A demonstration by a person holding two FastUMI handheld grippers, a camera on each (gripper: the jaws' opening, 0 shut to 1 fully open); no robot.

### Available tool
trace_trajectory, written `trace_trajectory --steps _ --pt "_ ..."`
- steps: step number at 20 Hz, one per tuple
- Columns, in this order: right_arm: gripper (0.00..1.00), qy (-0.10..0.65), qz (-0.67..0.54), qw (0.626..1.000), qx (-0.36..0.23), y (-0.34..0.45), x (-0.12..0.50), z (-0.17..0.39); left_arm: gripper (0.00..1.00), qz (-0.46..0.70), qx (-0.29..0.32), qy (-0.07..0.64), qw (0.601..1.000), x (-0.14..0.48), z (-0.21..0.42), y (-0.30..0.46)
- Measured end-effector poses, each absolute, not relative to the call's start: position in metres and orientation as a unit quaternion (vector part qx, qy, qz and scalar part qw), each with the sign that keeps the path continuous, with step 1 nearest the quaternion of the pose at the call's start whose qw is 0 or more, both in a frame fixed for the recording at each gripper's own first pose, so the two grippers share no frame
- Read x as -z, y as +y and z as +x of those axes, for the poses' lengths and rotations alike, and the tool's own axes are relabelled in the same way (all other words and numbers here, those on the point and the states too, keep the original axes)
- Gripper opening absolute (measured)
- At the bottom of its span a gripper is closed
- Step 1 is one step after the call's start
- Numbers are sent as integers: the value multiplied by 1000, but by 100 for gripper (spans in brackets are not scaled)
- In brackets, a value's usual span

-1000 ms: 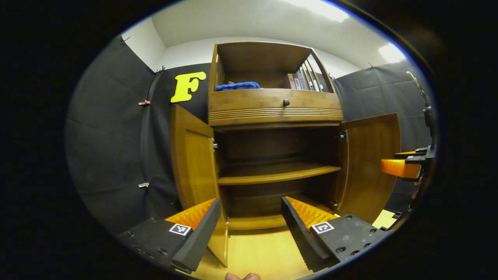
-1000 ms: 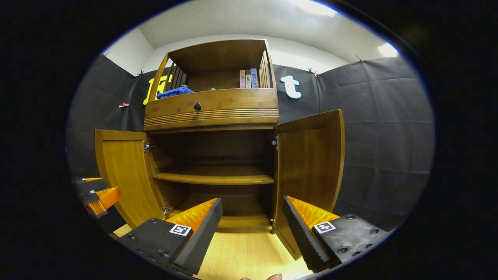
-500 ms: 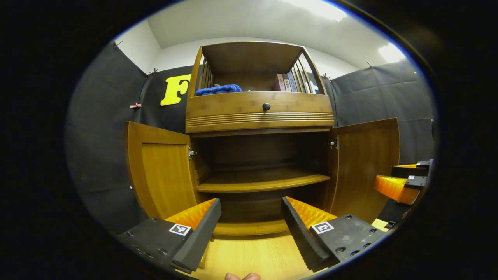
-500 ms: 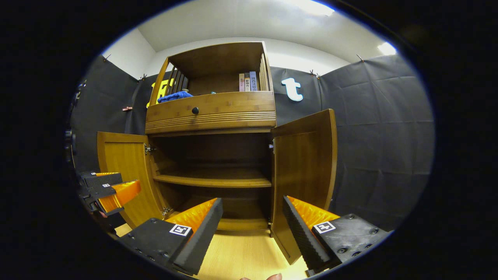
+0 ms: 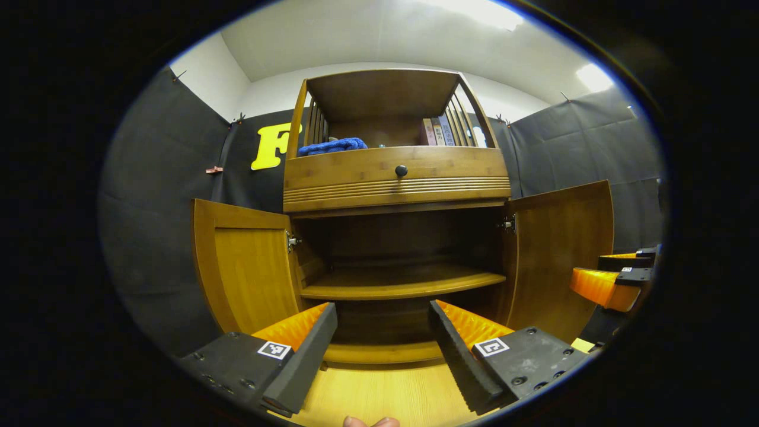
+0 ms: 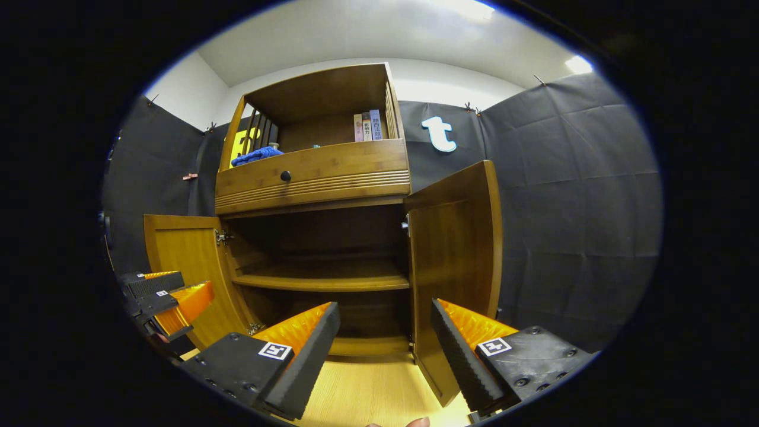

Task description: Open the right door of the double-door shoe cabinet with the right hand, and open the left door with the left hand.

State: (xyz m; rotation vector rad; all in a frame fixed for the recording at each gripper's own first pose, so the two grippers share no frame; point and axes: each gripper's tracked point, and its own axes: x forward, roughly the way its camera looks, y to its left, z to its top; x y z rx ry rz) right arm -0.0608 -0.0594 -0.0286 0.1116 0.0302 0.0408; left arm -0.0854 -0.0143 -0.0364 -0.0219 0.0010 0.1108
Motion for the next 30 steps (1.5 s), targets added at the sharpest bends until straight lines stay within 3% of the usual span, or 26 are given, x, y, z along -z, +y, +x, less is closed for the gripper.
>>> trace_trajectory --steps 4,6,7,8,9,11,12,30 --pt "100 13 61 998 -20 -64 27 -59 100 -5 -56 -1 998 35 -85 -19" --pt "92 13 59 998 -21 -64 27 -59 100 -2 -53 0 999 34 -85 -22" --pt "98 14 60 998 -22 -64 27 -60 100 -1 -53 -1 999 34 -85 -22" --pt "98 13 60 998 -22 -64 28 -60 100 0 -54 -2 999 34 -86 -22" --pt "92 14 59 998 -21 -64 28 -60 100 0 -53 -2 999 35 -86 -22" --pt "92 16 60 998 -21 -63 29 -59 100 -3 -52 -3 999 34 -87 -22" --pt "98 16 60 998 -21 -63 29 -59 100 -3 -52 -4 999 34 -86 -22" --pt "98 14 56 998 -20 -57 30 -64 100 3 -47 -2 999 38 -88 -18"
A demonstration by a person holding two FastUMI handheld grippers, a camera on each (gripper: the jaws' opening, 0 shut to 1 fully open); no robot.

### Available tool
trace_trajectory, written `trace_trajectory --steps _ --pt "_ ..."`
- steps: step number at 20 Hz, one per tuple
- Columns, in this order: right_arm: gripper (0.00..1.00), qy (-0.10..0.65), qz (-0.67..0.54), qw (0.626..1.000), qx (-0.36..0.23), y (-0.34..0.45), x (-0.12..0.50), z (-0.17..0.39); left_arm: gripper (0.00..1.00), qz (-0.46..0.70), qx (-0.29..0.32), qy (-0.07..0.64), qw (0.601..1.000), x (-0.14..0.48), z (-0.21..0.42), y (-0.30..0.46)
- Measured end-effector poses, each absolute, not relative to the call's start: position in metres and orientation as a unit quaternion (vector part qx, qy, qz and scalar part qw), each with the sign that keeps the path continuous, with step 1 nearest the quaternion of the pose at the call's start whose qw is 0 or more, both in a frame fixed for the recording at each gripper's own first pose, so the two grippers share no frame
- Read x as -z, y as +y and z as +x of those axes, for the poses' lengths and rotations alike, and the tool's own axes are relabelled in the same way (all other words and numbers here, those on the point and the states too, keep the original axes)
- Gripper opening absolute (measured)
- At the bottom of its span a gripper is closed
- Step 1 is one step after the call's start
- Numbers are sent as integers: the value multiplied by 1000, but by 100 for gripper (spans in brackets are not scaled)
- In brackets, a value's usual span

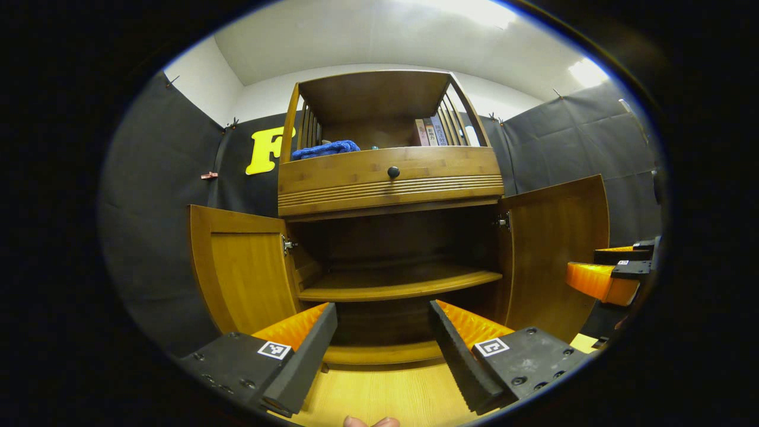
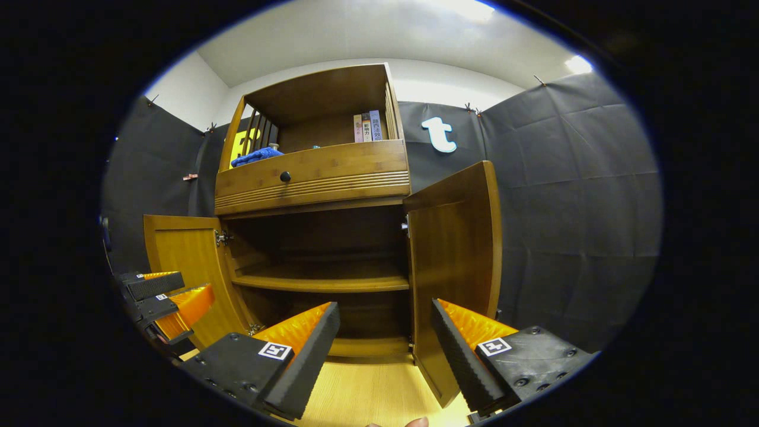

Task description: Open the right door of the double-door shoe cabinet with the right hand, and open the left door with the left hand.

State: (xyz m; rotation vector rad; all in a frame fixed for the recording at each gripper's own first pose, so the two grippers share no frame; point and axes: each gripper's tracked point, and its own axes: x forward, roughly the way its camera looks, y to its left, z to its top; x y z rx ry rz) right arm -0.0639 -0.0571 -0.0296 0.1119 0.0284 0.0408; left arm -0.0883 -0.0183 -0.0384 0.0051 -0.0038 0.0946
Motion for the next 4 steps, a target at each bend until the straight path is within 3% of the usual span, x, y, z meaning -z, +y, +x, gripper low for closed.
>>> trace_trajectory --steps 4 --pt "98 14 55 998 -24 -53 29 -64 100 3 -46 -3 999 37 -90 -18"
